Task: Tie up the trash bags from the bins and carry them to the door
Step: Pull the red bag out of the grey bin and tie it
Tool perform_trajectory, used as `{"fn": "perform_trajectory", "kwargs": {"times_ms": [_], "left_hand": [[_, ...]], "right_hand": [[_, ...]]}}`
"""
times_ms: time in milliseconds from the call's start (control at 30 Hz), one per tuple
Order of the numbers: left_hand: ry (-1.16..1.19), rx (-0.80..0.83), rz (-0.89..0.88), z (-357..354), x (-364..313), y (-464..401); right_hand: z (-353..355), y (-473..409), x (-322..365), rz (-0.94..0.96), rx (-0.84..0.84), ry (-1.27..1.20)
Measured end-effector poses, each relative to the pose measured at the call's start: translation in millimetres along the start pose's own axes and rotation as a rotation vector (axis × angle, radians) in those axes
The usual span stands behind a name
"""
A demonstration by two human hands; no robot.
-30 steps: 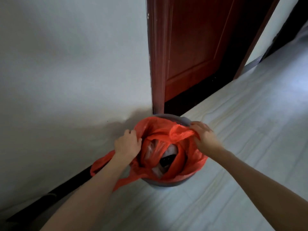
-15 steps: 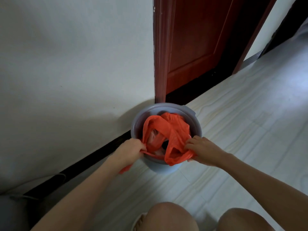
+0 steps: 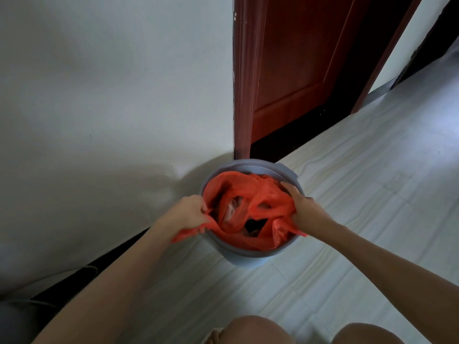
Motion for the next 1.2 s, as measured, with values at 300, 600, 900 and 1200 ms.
{"fn": "perform_trajectory", "kwargs": {"times_ms": [300, 600, 900, 1200], "left_hand": [[-0.436, -0.297, 0.028, 42, -19, 11], [0.012, -0.461, -0.226, 54, -9, 48], [0.265, -0.335, 0.123, -20, 54, -23], [0.560, -0.437, 0.119, -39, 67, -42]], "right_hand": [[-49, -17, 72, 0.237, 0.155, -0.388], [-82, -49, 89, 0.067, 0.012, -0.510], [-78, -40, 47, -0.398, 0.040, -1.055], [-28, -27, 74, -0.330, -0.137, -0.970]]}}
Point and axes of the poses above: each hand's wrist, its own y-axis away from the middle knuckle, its own z-axis out of the back of the hand, x = y × z, the point moved 8 cm from there along -y, towards the middle knuckle, and after that the axes turned 7 degrees about x, right-handed, at the moved point
